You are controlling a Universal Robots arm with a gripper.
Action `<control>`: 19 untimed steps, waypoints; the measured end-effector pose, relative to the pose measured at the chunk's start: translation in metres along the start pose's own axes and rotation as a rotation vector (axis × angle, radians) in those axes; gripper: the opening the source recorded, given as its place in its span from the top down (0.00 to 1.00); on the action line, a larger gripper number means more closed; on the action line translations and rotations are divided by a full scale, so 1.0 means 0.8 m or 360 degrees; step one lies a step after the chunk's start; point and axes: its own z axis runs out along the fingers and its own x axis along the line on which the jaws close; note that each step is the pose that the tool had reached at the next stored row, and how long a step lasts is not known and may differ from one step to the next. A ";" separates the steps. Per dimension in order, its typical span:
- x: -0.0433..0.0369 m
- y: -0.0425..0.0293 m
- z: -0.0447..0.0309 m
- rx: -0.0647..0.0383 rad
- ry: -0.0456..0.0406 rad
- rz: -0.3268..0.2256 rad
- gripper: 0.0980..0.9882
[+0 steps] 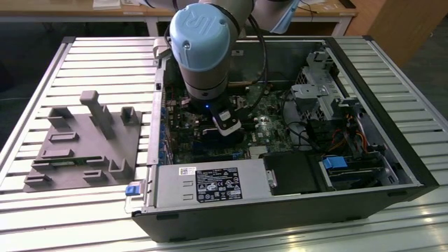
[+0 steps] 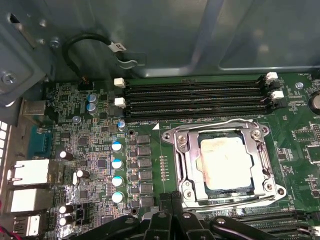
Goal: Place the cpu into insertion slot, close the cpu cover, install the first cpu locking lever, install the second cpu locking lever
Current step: 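Install the second cpu locking lever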
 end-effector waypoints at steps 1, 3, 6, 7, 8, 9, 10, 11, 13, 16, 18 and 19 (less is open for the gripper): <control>0.000 0.0000 0.0000 0.0000 0.0000 0.0000 1.00; 0.000 0.0000 0.0001 0.0000 0.0000 0.0000 1.00; 0.000 0.0003 -0.0004 -0.0001 0.0000 0.0000 1.00; 0.000 0.0005 -0.0009 0.0000 0.0000 0.0000 1.00; 0.000 0.0007 -0.0017 0.0000 0.0000 0.0000 1.00; 0.000 0.0010 -0.0023 -0.0001 0.0000 0.0000 1.00; 0.000 0.0014 -0.0031 -0.0001 -0.0001 0.0000 1.00; 0.000 0.0016 -0.0040 0.0000 0.0000 0.0000 1.00; 0.000 0.0017 -0.0041 -0.0001 0.0000 0.0000 1.00; 0.000 0.0014 -0.0038 -0.0008 -0.0005 -0.0001 1.00; 0.000 0.0010 -0.0024 -0.0014 -0.0012 -0.0003 1.00; 0.000 0.0007 -0.0016 -0.0016 -0.0015 -0.0005 1.00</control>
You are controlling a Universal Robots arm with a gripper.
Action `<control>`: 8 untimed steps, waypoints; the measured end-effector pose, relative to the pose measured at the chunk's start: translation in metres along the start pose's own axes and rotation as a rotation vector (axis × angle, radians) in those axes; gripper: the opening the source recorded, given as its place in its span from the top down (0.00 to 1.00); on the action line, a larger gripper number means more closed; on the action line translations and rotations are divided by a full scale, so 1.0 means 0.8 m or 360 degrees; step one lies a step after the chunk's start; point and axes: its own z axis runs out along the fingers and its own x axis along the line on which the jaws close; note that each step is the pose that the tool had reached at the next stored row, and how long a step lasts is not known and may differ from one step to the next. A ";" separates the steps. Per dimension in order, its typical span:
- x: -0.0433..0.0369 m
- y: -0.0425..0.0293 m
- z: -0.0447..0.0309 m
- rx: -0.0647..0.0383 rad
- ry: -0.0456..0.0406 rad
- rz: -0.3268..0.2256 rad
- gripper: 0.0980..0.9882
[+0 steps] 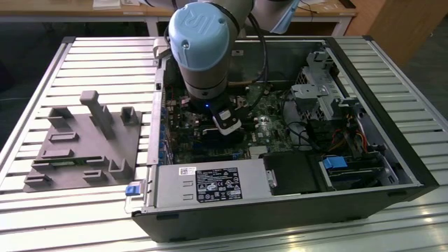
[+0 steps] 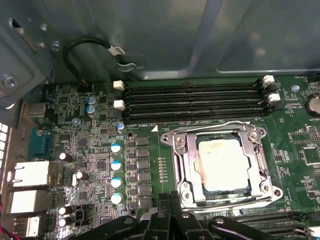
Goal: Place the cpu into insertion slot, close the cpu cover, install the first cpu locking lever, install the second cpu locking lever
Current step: 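Install the second cpu locking lever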
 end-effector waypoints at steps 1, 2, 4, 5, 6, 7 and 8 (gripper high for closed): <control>0.000 -0.0004 0.0008 -0.0002 -0.0002 -0.0001 1.00; 0.000 -0.0007 0.0015 -0.0003 -0.0004 -0.0002 1.00; 0.000 -0.0012 0.0025 -0.0003 -0.0005 -0.0002 1.00; 0.000 -0.0014 0.0030 -0.0003 -0.0006 -0.0002 1.00; 0.001 -0.0015 0.0035 -0.0003 -0.0006 -0.0002 1.00; 0.001 -0.0016 0.0040 -0.0004 -0.0006 -0.0002 1.00; 0.001 -0.0016 0.0041 -0.0004 -0.0006 -0.0002 1.00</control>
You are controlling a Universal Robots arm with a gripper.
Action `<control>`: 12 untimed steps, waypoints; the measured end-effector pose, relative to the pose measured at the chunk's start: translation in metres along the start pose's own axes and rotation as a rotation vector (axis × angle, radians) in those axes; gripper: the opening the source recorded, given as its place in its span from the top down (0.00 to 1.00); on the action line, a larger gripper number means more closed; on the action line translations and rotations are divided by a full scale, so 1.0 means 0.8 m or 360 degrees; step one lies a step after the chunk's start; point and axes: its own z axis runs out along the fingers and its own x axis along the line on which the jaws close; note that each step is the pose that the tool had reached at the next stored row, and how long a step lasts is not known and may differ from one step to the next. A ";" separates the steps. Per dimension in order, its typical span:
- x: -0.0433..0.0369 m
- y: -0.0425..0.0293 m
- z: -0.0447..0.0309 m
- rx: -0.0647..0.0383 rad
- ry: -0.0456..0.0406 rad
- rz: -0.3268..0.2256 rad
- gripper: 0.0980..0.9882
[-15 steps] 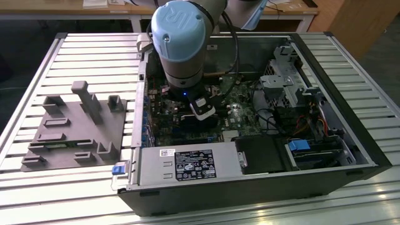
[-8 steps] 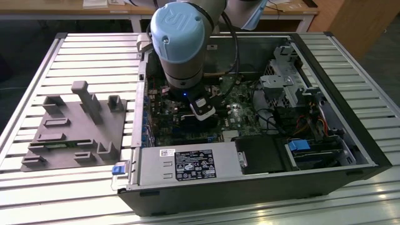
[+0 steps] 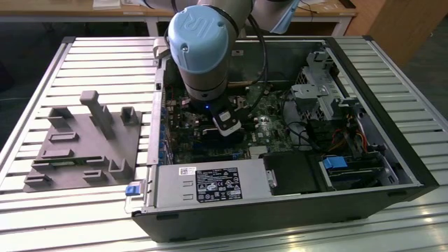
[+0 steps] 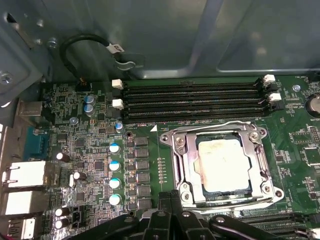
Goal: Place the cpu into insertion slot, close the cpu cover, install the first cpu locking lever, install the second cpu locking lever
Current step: 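Install the second cpu locking lever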
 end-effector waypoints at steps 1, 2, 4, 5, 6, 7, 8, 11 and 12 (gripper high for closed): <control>0.000 0.0000 0.0000 0.0000 0.0000 0.0000 1.00; 0.000 0.0000 0.0000 0.0000 0.0000 0.0000 1.00; 0.000 0.0007 -0.0012 -0.0001 -0.0001 0.0000 1.00; 0.000 0.0021 -0.0051 -0.0001 0.0000 0.0000 1.00; -0.001 0.0030 -0.0076 0.0000 0.0000 0.0000 1.00; -0.001 0.0037 -0.0094 0.0000 0.0000 0.0000 1.00; -0.001 0.0042 -0.0107 0.0000 0.0000 0.0000 1.00; -0.001 0.0044 -0.0110 -0.0001 0.0000 0.0000 1.00; -0.001 0.0044 -0.0113 0.0000 0.0000 0.0000 1.00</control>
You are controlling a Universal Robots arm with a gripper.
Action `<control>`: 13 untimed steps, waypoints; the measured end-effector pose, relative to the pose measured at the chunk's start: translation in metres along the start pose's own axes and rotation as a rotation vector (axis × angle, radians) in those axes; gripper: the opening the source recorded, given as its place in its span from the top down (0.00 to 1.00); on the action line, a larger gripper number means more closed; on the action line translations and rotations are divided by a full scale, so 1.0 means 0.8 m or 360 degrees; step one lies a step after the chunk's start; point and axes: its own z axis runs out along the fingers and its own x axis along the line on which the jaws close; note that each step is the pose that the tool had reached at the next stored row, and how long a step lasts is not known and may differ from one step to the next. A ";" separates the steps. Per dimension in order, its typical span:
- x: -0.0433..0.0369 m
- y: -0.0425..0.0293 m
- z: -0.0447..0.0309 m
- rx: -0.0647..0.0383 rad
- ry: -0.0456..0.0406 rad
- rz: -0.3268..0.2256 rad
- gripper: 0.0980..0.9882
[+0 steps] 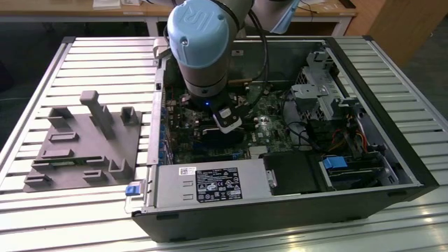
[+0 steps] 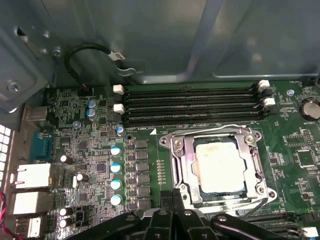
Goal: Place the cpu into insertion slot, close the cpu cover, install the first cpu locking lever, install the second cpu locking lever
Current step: 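Install the second cpu locking lever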
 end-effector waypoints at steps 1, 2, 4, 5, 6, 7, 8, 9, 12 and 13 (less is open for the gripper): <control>0.000 0.0000 0.0000 0.0000 0.0000 0.0000 1.00; 0.000 0.0000 0.0000 0.0000 0.0000 0.0000 1.00; 0.000 0.0007 -0.0019 0.0001 0.0000 0.0000 1.00; 0.000 0.0015 -0.0040 0.0000 0.0000 0.0000 1.00; 0.000 0.0026 -0.0066 0.0000 0.0000 0.0000 1.00; -0.001 0.0037 -0.0095 0.0000 0.0000 0.0000 1.00; -0.001 0.0051 -0.0129 0.0000 0.0000 0.0000 1.00; -0.001 0.0062 -0.0158 0.0000 0.0000 0.0000 1.00; -0.002 0.0099 -0.0254 0.0000 0.0000 0.0000 1.00; -0.002 0.0111 -0.0284 0.0000 0.0000 0.0000 1.00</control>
